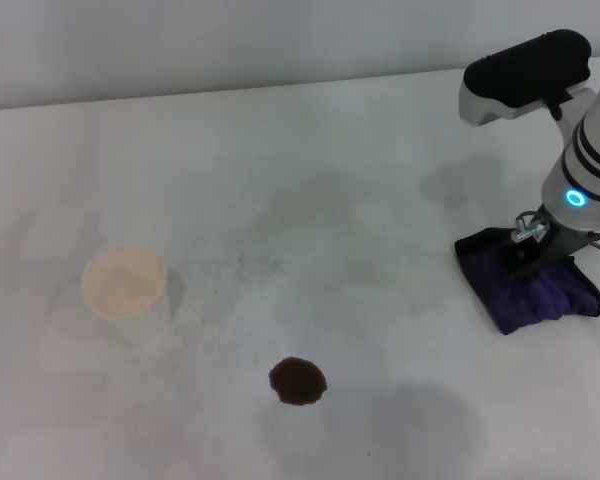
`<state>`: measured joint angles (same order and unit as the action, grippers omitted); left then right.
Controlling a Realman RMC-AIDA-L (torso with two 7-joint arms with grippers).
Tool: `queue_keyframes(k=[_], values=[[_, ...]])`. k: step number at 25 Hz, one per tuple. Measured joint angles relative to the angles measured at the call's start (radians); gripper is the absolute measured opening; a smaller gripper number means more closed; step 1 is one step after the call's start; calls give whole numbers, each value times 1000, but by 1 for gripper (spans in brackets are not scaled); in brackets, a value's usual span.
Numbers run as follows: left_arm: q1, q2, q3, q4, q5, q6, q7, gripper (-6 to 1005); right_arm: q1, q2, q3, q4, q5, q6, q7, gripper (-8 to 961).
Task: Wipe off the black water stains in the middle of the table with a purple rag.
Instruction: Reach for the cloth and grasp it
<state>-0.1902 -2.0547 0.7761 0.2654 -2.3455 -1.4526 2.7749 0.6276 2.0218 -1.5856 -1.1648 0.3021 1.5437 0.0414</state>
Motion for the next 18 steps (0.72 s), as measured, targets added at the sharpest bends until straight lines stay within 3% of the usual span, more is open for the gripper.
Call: queue_keyframes(k=[5, 16, 18], values=[[2, -1, -1, -1, 1, 0, 0, 893, -9, -2, -1, -17, 0, 3, -4, -1], [8, -6, -2, 0, 4, -3, 0, 893, -5, -5, -15, -14, -4, 24, -11, 61], [8, -7, -2, 0, 6, -4, 0, 893, -3, -5, -27, 0, -4, 17, -12, 145]])
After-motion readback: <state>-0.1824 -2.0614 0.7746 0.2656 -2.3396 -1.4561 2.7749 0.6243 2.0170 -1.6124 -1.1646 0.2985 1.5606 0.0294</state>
